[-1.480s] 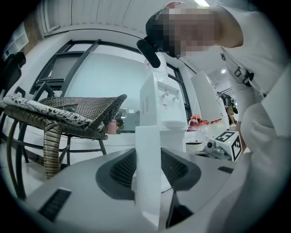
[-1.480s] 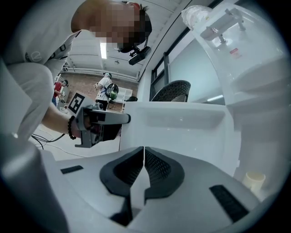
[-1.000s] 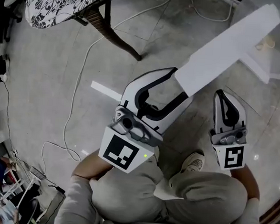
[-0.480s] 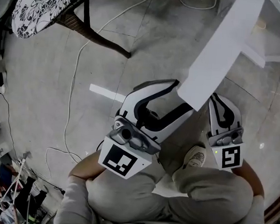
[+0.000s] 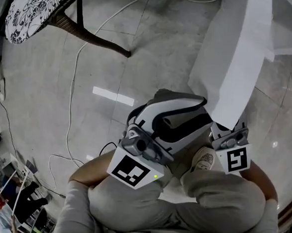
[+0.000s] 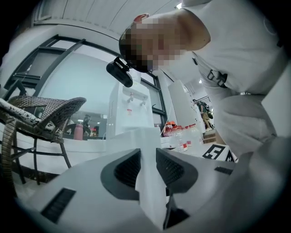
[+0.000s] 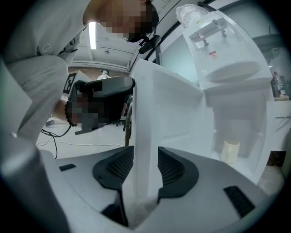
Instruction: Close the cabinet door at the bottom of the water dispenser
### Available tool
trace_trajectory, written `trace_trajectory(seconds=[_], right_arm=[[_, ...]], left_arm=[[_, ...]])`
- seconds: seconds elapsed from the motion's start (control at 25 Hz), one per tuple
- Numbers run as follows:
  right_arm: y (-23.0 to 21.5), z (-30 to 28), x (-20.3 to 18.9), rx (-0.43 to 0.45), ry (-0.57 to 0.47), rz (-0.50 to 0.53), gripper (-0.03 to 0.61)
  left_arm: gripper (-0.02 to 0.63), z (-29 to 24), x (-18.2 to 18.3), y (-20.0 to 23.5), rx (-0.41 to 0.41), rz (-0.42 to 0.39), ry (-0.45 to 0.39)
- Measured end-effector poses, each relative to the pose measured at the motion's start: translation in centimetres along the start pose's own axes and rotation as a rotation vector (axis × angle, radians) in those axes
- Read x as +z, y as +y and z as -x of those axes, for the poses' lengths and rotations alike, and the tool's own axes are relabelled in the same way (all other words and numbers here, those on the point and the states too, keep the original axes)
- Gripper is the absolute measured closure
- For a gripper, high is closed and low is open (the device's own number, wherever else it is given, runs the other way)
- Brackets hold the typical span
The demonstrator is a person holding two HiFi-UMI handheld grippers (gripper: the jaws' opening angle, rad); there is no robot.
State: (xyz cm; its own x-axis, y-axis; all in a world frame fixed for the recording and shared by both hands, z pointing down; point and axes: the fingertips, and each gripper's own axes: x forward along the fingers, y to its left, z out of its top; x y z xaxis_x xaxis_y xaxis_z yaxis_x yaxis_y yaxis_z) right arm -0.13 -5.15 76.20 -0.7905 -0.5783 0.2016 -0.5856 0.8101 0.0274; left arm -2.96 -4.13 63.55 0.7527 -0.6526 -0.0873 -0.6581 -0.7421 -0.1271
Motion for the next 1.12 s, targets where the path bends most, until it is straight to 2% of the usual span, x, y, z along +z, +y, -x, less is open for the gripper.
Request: trace_trajectory(seconds=[0.24,0.64,0.96,1.12], right_arm=[[-0.1,0.0,-0.1,-0.012,0.006,-0.007,0.385],[-2.1,1.4,0.6,-0.094,-0.033,-0.045,0.383],[-4.2,4.0,0.0,-0.139,-0.022,-0.031,0.383],[-5.6,5.4,-0.4,-0.184,-0.004,-0.028,0.383]], left_arm=[[0.509,-1.5,0.1,-1.7,-0.059,0.015,-0.021],[0.518,-3.4,0.2,-4.0,-0.144,0.032,-0.041],[0.569,-4.3,-0.9,-2.7,-0.114,0.046,-0.038],[0.584,-5.7,-2.1,-2.8,-0.133,0.037,-0.015]])
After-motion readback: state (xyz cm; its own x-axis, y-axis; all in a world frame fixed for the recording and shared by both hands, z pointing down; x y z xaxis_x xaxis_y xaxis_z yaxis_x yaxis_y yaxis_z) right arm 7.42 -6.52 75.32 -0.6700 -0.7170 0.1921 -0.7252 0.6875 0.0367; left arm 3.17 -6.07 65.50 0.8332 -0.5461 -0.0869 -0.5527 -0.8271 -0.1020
